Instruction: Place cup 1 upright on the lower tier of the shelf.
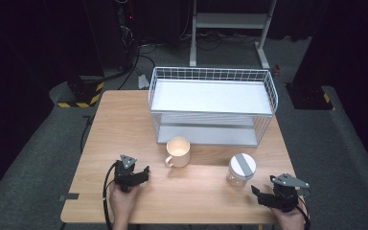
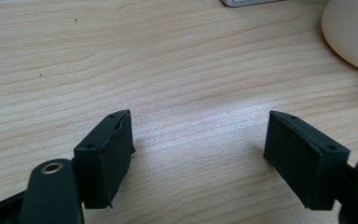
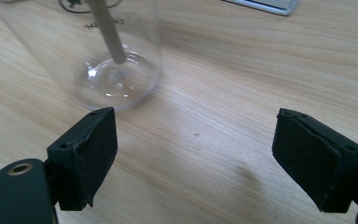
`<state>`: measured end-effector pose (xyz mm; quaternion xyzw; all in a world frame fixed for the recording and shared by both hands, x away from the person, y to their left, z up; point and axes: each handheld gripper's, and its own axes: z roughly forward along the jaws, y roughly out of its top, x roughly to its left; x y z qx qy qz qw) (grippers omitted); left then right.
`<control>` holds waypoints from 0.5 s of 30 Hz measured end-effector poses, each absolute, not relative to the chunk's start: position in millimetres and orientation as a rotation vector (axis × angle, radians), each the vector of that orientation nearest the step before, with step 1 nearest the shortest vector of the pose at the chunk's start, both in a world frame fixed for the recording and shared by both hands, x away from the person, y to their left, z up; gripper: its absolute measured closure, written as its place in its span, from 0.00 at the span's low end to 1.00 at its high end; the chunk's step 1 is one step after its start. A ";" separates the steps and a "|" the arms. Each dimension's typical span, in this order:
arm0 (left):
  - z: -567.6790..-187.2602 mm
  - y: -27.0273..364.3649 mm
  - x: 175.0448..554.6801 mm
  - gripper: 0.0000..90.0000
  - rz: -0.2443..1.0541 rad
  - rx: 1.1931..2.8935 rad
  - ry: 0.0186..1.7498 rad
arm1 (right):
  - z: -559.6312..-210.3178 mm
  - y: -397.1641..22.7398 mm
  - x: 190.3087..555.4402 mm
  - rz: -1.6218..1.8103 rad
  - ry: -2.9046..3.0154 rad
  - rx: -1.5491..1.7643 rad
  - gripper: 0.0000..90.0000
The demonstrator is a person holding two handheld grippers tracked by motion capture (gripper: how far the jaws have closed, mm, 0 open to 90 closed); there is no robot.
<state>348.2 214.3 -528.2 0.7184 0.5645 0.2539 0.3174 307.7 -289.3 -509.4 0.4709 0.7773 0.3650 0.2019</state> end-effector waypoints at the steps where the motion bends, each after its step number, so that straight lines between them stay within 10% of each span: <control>1: -528.2 214.3 348.2 0.27 0.669 1.891 1.486 | -508.9 -288.2 306.6 1.028 2.171 1.315 0.16; 15: -528.2 214.4 348.0 0.27 0.668 1.890 1.488 | -504.2 -271.1 297.6 1.088 2.217 1.251 0.16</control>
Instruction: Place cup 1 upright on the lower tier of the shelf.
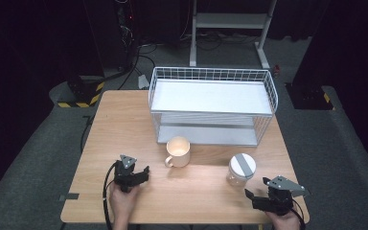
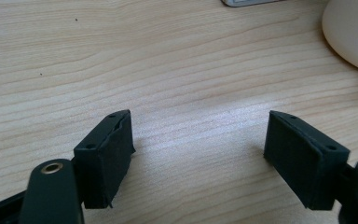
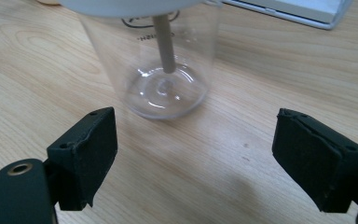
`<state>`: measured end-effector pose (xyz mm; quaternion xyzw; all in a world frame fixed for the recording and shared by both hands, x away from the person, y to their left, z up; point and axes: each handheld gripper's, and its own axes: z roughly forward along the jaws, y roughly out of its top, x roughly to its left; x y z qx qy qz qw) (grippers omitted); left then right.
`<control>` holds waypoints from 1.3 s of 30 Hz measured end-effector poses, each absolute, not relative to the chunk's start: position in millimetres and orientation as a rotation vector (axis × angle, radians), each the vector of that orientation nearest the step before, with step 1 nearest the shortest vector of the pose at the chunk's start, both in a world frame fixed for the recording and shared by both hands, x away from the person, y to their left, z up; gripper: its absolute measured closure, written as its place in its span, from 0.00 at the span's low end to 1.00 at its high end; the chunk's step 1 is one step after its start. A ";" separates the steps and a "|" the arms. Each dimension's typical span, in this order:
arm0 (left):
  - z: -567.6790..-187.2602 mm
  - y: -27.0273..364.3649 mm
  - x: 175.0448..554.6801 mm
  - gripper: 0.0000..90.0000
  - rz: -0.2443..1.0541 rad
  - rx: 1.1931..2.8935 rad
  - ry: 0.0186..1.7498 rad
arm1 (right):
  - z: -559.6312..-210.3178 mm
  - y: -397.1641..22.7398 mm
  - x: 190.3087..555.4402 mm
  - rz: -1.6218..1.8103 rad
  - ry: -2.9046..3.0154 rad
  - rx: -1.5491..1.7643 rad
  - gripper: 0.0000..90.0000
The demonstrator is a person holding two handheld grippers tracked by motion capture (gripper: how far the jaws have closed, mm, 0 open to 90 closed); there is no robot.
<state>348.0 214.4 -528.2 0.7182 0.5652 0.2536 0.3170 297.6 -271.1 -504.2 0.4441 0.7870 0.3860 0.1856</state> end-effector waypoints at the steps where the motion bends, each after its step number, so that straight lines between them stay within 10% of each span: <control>1: -528.2 214.4 348.0 0.27 0.667 1.891 1.488 | -504.1 -269.5 298.0 1.089 2.220 1.242 0.15; 39: -528.3 214.2 348.0 0.26 0.668 1.890 1.487 | -491.0 -228.7 336.3 1.140 2.239 1.113 0.16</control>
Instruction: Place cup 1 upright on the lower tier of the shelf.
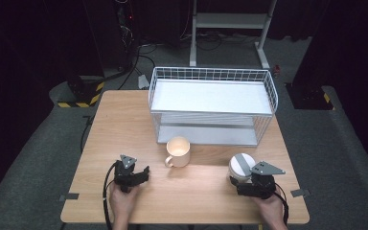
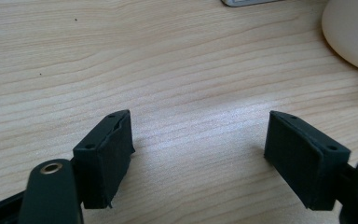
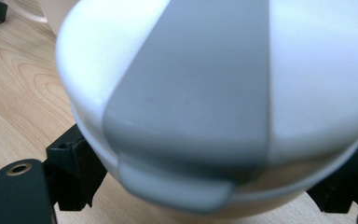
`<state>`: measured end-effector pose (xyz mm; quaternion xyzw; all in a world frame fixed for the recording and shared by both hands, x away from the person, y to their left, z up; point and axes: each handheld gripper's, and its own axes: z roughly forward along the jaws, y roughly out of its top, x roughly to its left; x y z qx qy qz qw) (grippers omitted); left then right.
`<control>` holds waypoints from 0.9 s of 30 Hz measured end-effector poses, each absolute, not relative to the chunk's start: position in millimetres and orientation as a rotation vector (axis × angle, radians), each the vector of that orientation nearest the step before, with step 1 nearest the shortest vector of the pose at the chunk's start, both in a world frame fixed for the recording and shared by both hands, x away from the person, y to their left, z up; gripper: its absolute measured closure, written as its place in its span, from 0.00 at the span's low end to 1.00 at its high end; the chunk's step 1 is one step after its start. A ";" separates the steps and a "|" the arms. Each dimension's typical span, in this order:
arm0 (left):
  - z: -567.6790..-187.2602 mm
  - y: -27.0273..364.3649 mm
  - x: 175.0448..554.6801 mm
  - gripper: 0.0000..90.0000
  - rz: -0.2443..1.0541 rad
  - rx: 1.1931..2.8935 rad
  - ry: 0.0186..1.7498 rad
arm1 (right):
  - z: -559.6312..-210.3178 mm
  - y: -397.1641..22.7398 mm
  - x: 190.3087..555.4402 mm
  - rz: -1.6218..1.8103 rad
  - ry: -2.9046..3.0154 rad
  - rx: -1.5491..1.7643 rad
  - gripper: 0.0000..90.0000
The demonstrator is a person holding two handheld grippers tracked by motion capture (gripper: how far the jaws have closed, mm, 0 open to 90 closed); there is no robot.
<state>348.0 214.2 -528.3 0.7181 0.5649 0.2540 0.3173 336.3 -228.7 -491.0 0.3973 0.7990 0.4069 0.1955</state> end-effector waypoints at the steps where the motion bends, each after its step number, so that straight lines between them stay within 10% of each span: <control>1: -528.2 214.3 348.0 0.26 0.667 1.891 1.487 | -491.2 -228.7 336.8 1.147 2.236 1.120 0.16; 27: -528.2 214.2 347.8 0.26 0.668 1.890 1.489 | -494.4 -230.7 339.7 1.181 2.218 1.073 0.20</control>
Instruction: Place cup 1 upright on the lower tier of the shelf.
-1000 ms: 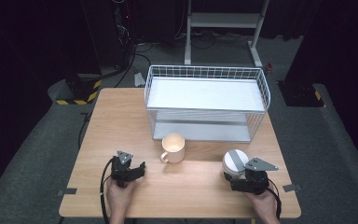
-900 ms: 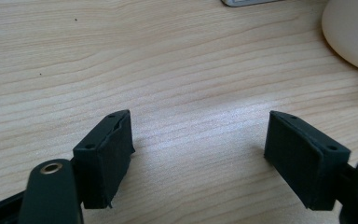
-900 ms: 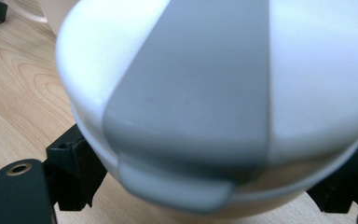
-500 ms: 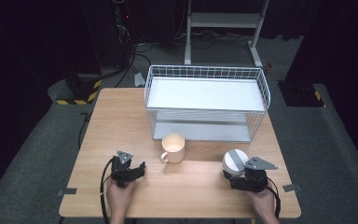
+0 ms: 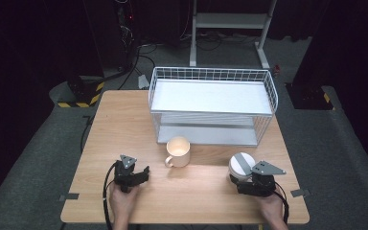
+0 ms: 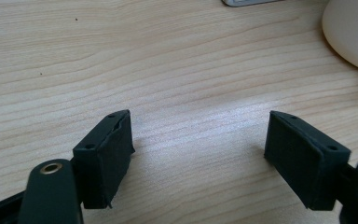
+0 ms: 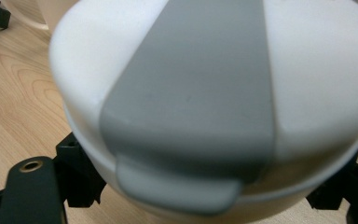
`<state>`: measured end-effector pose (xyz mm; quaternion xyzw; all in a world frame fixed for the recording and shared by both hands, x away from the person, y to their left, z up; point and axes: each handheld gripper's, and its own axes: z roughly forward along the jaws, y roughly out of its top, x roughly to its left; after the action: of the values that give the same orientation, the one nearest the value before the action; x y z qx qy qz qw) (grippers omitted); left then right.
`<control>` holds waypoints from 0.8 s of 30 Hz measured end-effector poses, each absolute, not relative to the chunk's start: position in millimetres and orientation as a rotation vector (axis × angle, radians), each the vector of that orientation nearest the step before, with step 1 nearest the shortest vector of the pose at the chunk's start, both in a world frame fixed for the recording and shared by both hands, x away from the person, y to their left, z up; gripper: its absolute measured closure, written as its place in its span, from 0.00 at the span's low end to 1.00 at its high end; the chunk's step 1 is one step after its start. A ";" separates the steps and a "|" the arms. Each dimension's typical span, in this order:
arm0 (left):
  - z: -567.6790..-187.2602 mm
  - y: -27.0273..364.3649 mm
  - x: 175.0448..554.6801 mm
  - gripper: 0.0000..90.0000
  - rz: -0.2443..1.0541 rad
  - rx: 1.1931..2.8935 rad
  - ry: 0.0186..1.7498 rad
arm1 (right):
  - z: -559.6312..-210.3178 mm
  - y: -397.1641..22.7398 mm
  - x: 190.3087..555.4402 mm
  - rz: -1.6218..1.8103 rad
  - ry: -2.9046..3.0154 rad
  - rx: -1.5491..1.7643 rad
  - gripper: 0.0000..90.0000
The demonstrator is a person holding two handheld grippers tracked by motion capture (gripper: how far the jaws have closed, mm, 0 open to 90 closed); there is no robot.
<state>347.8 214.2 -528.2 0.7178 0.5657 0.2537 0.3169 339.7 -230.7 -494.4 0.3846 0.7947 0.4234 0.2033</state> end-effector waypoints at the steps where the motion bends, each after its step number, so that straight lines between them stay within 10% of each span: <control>1: -528.2 214.2 347.8 0.26 0.668 1.890 1.489 | -494.4 -230.7 339.7 1.183 2.218 1.076 0.20; 24: -528.1 214.8 348.0 0.26 0.667 1.888 1.490 | -491.9 -230.0 339.5 1.166 2.203 1.047 0.20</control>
<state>348.0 214.8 -528.1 0.7174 0.5661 0.2533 0.3173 339.5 -230.0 -491.9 0.3781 0.7953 0.4211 0.2172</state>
